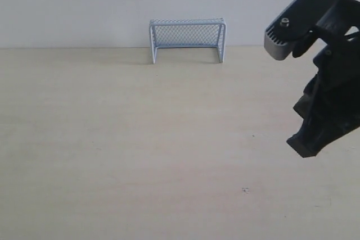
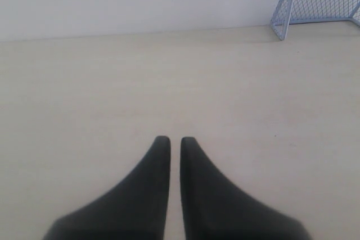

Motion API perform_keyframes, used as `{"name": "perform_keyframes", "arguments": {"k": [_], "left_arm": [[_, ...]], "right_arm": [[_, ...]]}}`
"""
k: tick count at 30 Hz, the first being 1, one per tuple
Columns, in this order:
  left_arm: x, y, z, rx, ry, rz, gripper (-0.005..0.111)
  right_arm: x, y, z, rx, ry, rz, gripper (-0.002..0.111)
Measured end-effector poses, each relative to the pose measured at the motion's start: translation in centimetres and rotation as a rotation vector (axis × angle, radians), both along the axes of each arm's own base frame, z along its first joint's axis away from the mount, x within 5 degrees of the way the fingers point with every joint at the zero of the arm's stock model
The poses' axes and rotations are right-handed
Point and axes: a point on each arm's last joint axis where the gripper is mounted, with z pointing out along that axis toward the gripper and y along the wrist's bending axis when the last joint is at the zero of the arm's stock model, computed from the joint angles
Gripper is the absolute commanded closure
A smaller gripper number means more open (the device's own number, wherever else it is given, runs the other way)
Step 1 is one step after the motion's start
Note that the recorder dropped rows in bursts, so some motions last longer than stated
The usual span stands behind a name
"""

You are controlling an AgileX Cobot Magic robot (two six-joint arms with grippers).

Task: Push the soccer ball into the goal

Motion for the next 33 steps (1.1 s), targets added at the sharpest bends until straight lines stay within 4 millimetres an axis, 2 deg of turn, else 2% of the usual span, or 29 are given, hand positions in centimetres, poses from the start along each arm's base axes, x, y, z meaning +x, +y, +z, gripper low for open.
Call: {"name": "perform_keyframes", "arguments": {"k": [17, 33], "left_arm": [[0.0, 0.0, 0.0, 0.000, 0.000, 0.000, 0.100], [0.0, 0.0, 0.0, 0.000, 0.000, 0.000, 0.100]], "right_arm": [[-3.1, -2.7, 2.2, 0.125, -0.092, -0.073, 0.108], [-5.9, -5.2, 1.2, 0.214, -0.152, -0.134, 0.108]]}}
